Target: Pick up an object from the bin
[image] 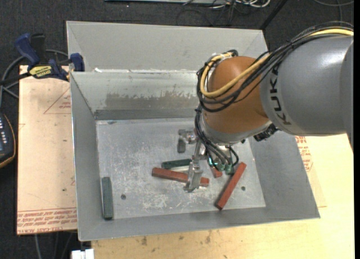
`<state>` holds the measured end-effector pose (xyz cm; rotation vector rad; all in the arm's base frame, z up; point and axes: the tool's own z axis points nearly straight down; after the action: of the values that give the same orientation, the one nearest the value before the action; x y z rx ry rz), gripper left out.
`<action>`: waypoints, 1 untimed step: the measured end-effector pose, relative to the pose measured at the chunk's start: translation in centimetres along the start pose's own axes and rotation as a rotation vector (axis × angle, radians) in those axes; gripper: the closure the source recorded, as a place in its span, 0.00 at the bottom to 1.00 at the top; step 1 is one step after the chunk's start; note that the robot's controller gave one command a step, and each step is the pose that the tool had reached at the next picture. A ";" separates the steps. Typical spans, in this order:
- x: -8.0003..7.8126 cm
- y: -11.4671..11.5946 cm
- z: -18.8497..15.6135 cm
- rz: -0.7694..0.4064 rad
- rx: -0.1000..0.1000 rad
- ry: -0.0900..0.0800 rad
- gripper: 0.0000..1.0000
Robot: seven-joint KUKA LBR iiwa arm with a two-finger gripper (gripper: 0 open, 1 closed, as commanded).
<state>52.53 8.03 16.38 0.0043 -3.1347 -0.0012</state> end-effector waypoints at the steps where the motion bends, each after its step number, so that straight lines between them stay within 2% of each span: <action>1: -3.2 -0.8 9.8 0.001 0.000 -0.002 0.00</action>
Offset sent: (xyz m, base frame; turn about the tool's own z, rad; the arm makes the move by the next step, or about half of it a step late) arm 0.0323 -0.0080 -0.0938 -0.0006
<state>55.65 7.26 6.55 0.0035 -3.1365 -0.0009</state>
